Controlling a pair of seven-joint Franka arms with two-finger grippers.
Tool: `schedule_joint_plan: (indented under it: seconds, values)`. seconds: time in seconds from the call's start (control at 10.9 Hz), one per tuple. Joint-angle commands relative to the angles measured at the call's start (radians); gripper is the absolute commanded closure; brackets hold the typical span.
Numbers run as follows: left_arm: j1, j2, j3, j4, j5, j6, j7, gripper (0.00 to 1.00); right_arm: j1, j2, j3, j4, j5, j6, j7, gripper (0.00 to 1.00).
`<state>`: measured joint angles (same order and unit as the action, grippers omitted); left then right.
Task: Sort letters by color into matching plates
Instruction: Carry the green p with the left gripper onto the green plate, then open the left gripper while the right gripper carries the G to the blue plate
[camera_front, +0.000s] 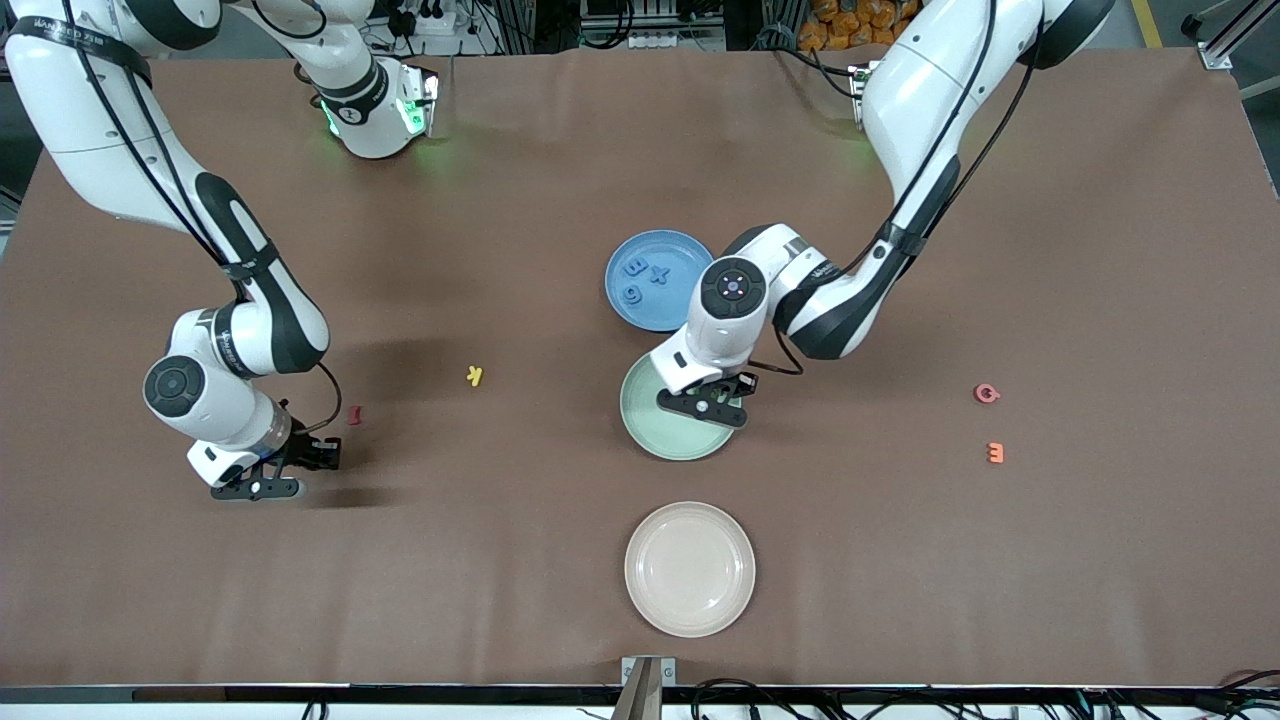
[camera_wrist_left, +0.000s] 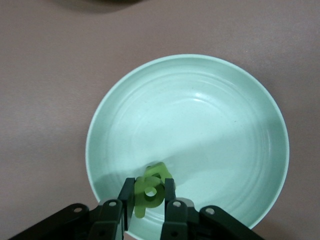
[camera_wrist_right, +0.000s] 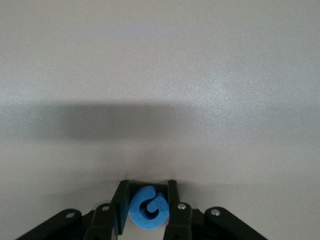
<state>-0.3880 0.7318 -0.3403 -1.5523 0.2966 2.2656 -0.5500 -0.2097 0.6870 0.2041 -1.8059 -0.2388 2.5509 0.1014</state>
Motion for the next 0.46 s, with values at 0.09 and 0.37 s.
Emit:
schedule_joint_plan:
  seconds: [0.09, 0.37]
  values:
    - [-0.038, 0.037, 0.033, 0.046, 0.024, -0.012, -0.031, 1.0, -0.014, -0.018, 0.015, -0.029, -0.016, 0.003, 0.008, 0.73]
    - [-0.043, 0.047, 0.034, 0.052, 0.022, -0.005, -0.033, 1.0, -0.013, -0.04, 0.017, -0.029, -0.008, -0.011, 0.008, 0.73]
